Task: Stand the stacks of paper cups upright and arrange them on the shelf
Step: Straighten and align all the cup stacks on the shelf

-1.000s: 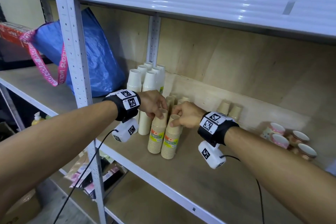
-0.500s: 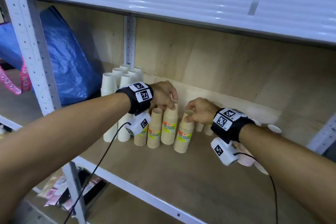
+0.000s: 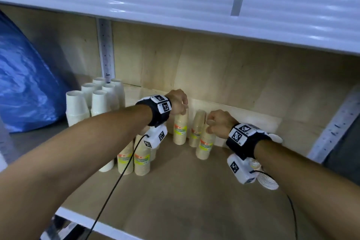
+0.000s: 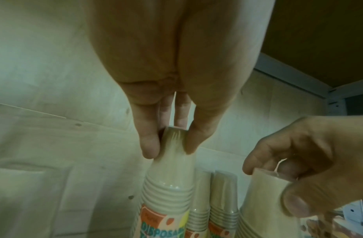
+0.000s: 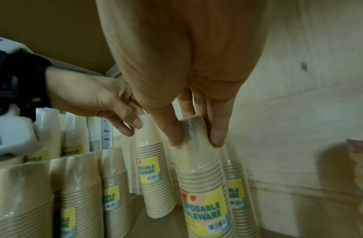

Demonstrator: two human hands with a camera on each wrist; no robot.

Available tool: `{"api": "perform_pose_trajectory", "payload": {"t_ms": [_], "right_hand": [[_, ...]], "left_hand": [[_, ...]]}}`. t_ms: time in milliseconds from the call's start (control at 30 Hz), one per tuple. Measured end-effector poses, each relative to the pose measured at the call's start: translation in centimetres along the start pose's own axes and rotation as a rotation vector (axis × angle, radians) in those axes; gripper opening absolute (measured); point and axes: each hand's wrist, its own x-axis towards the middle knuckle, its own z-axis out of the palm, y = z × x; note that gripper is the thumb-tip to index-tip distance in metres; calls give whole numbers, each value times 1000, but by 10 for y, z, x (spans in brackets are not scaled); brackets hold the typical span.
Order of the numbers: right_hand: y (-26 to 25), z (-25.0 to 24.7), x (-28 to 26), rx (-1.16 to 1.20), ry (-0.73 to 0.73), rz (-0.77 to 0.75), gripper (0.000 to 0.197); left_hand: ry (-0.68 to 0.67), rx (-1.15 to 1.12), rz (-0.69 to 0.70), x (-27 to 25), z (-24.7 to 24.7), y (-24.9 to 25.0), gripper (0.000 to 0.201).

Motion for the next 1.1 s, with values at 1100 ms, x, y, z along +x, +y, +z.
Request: {"api": "perform_pose_trajectory", "payload": {"t_ms": [1100], "right_hand": [[32, 10, 38, 9, -50, 6, 12]], "left_hand": [[-64, 36, -34, 58, 44, -4, 35]]}}
